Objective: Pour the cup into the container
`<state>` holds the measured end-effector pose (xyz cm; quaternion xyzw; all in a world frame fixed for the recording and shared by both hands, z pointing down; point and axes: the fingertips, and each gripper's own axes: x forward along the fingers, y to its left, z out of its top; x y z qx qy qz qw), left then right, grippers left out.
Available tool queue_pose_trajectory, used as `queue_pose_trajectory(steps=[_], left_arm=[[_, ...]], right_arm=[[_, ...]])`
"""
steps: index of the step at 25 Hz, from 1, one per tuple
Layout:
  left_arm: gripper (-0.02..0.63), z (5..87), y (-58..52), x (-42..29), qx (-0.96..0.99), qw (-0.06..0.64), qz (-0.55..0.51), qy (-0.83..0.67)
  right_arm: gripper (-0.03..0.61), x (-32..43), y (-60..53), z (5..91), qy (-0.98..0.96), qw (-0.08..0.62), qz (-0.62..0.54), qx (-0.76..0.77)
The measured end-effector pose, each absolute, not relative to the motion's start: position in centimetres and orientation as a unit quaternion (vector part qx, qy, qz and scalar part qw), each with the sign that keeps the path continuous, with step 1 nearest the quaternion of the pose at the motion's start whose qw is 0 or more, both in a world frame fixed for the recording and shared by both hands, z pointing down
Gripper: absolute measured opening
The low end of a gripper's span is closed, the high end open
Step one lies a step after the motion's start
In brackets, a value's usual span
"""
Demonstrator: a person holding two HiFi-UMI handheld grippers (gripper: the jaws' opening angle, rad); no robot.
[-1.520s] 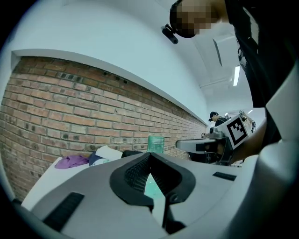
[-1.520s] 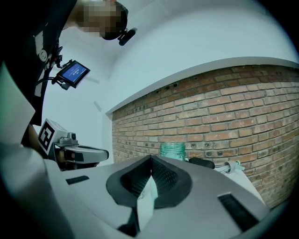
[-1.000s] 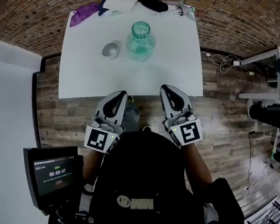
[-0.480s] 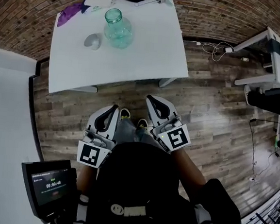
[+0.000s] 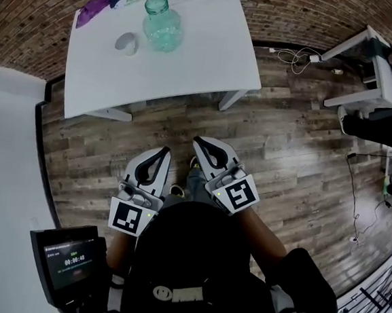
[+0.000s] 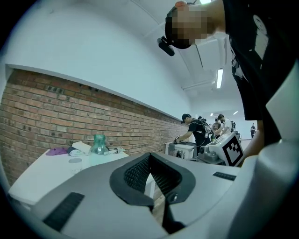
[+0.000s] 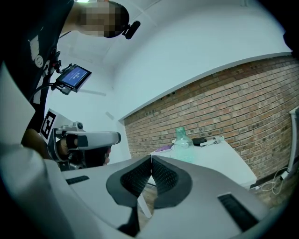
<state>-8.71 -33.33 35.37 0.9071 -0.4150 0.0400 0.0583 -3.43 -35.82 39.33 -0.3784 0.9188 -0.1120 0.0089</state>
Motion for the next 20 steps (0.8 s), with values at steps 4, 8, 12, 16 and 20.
queue_pose_trajectory(steps=[4, 8, 12, 16, 20], left_arm=[[0.005, 34.9, -30.5, -9.7, 0.909, 0.063, 0.024, -0.41], [0.005, 34.2, -26.5, -10.4, 0.915, 0.067, 0.013, -0.399], [0.005, 33.9, -22.3, -11.1, 0.918, 0.065, 0.014, -0.392], [0.005, 33.8, -18.6, -12.0, 0.918, 0.067, 0.001, -0.39], [0.005, 34.2, -13.7, -12.9, 0.916, 0.076, 0.0, -0.394]], right_arm=[[0.008, -4.8, -33.4, 39.0, 0.92, -0.002, -0.098, -0.38], [0.008, -6.2, -29.9, 38.2, 0.919, -0.007, -0.089, -0.384], [0.008, -7.8, -25.8, 37.7, 0.92, -0.012, -0.088, -0.381], [0.008, -9.1, -21.4, 37.6, 0.922, -0.034, -0.082, -0.376], [0.008, -9.8, -16.2, 37.7, 0.924, -0.033, -0.071, -0.374]])
